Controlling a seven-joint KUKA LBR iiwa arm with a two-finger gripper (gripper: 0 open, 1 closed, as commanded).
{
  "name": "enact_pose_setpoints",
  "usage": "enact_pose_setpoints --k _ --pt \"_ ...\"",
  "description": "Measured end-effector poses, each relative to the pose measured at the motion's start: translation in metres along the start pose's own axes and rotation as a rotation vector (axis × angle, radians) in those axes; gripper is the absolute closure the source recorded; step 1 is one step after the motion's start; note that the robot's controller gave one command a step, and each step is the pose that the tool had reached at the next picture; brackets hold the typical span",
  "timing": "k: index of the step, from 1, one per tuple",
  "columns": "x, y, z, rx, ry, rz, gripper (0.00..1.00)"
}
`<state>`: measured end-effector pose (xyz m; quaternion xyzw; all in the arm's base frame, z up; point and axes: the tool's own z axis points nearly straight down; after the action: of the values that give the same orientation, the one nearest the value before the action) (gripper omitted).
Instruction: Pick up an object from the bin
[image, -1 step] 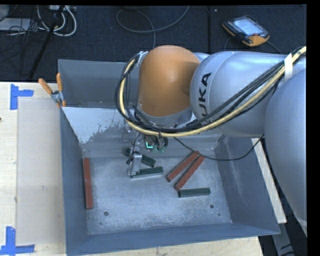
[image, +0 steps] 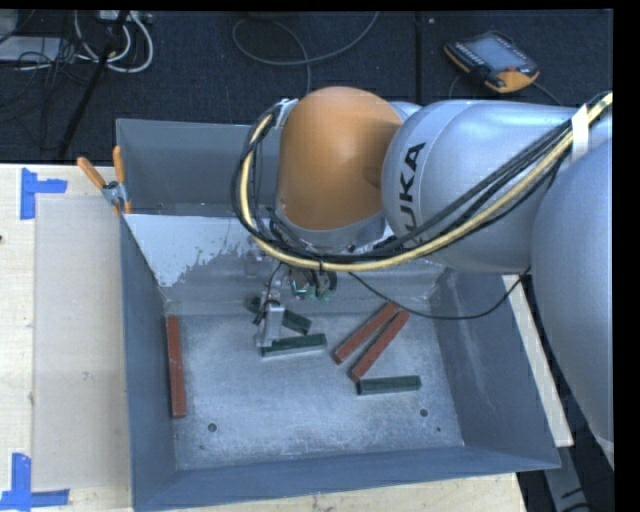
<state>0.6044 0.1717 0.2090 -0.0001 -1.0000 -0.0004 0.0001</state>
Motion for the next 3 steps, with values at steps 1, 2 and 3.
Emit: enact_pose_setpoints --k 1,2,3 --pt "-0.002 -0.025 0.052 -0.001 -0.006 -0.040 0.00" --pt "-0.008 -0.021 0.113 0.002 -0.003 -0.230 0.00" --pt "-0.009 -0.067 0.133 -0.001 0.004 -0.405 0.00"
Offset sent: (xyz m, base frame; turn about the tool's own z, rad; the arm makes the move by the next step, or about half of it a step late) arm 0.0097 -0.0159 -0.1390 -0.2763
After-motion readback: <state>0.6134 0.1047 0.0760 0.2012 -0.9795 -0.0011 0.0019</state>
